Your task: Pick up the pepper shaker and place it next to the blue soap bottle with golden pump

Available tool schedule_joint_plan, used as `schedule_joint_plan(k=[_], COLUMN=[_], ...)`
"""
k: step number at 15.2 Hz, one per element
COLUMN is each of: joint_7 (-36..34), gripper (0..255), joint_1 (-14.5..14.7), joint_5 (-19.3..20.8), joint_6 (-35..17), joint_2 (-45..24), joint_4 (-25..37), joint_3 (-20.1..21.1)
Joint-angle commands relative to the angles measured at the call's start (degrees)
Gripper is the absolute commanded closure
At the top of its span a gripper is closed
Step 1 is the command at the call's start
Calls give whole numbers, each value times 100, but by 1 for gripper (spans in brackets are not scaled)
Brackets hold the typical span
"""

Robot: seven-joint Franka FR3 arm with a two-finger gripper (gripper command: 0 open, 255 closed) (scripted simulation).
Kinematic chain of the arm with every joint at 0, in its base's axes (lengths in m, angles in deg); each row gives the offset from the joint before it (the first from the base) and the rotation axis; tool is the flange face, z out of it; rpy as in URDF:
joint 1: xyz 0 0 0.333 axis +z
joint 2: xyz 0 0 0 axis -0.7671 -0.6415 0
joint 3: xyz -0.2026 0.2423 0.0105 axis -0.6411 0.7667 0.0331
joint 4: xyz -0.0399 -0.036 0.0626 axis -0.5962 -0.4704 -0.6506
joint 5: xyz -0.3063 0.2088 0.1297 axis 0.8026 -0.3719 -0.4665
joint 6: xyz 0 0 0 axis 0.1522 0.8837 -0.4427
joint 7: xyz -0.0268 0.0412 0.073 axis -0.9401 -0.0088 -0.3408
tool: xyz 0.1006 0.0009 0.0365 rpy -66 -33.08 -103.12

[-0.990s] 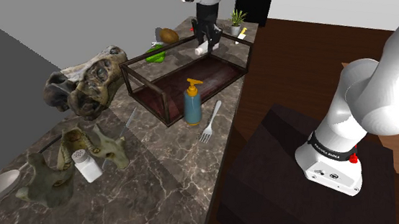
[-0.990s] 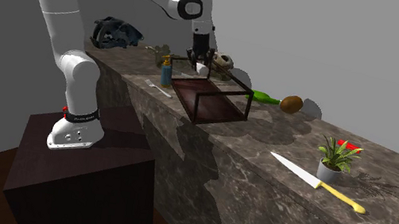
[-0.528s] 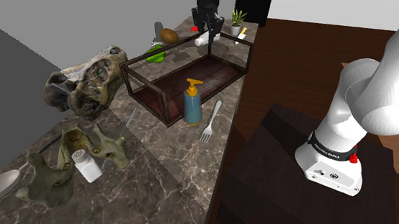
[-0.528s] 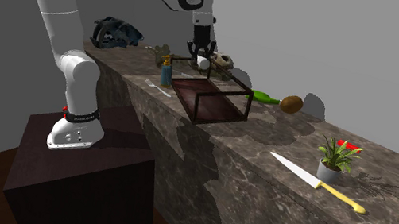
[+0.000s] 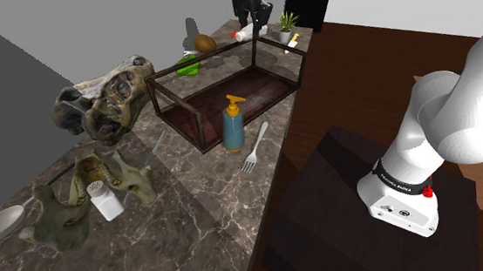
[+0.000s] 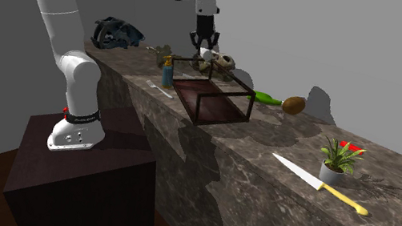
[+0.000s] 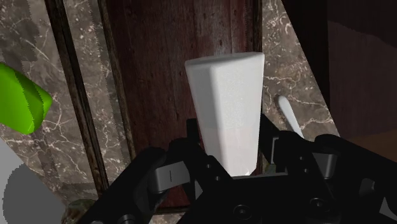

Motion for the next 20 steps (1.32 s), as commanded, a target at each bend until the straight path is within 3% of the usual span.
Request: schedule_joint_plan(k=[1, 11, 20], joint_7=[-1, -1252, -2435], gripper=[255, 255, 255], joint_1=[7, 540, 1072], joint_5=[-1, -26, -105], joint_6=[156, 330, 504], joint_2=[15, 96, -290], joint_4=[139, 111, 554], joint_3=[11, 750, 1435])
